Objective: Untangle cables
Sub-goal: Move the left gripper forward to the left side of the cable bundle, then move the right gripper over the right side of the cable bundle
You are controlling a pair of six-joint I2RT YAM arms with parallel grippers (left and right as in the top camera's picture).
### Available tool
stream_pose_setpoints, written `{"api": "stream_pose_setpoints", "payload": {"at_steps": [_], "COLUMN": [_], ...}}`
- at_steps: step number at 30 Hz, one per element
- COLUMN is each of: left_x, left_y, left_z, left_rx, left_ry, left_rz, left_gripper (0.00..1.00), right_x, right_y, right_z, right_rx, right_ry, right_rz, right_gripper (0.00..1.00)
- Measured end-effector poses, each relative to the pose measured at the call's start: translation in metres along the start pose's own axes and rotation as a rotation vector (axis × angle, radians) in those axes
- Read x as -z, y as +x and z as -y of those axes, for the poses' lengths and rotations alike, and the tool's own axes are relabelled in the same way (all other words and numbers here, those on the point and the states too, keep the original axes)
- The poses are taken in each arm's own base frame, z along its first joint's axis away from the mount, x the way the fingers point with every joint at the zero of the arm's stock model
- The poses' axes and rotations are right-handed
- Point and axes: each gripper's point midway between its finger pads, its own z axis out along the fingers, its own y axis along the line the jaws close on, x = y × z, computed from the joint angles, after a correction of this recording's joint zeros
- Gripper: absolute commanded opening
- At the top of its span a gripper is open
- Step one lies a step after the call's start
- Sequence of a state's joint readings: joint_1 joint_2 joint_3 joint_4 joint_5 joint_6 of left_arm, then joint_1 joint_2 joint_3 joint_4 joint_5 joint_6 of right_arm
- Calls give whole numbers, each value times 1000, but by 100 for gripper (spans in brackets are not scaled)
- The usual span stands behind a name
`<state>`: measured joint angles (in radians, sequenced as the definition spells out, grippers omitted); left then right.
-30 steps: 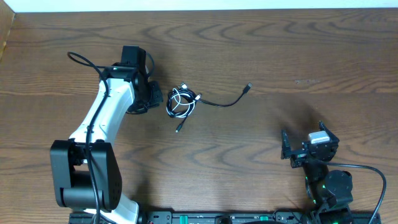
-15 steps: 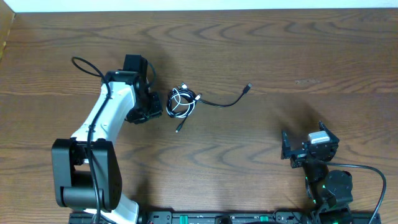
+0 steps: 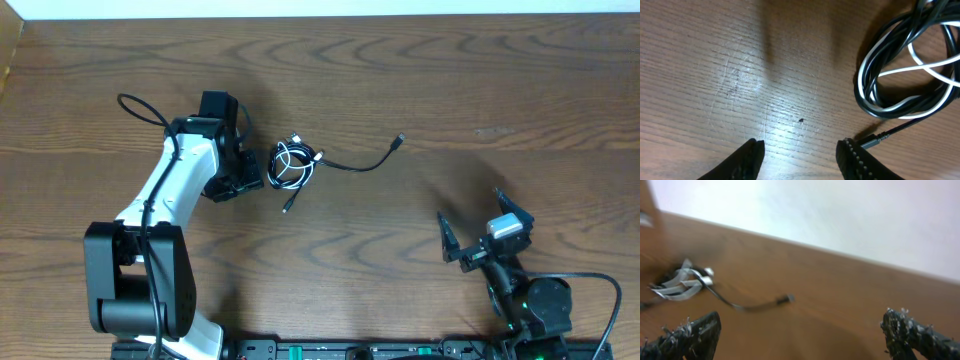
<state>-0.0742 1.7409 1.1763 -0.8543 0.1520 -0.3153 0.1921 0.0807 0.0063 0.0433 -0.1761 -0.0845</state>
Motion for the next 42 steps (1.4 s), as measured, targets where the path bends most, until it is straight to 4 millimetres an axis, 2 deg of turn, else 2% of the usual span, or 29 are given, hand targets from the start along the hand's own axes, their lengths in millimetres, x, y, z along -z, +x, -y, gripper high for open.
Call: {"api": "stream_pose_setpoints", "payload": {"at_steps": [3,8,10,16,20,27,29,32,34,38,42], "left_x": [0,0,0,0,0,0,0,0,0,0,0], "left_y": [0,0,0,0,0,0,0,0,0,0,0], "left_z": [0,0,0,0,0,0,0,0,0,0,0], "left_rx": [-1,-1,-1,-1,-2,-1,-1,-4,-4,-3,-1], "left_ry": [0,0,0,0,0,0,0,0,0,0,1], "left_rz": [0,0,0,0,1,1,1,2,1,0,1], "left_gripper": [52,51,52,54,57,56,46,34,29,8,8], "right_x": [1,5,9,23,13,-31,-43,-65,-78,-104,-121], "right_y": [-22,-44,-64,-147,-169,-174,-178,-173,-163,-134,-109], "right_z": [-6,-9,-8,0,4,10,9,8,4,-14,-34], "right_rx": [17,30,38,65,49,-35,-56,-98,-128,-196,-263], "right_ry": [-37,-60,-55,-27,-33,-83,-106,-145,-180,-304,-445], "right_rz": [89,143,181,297,225,-95,-151,-252,-305,-394,-456], "right_gripper": [99,99,99,99,99,99,99,99,99,99,99]}}
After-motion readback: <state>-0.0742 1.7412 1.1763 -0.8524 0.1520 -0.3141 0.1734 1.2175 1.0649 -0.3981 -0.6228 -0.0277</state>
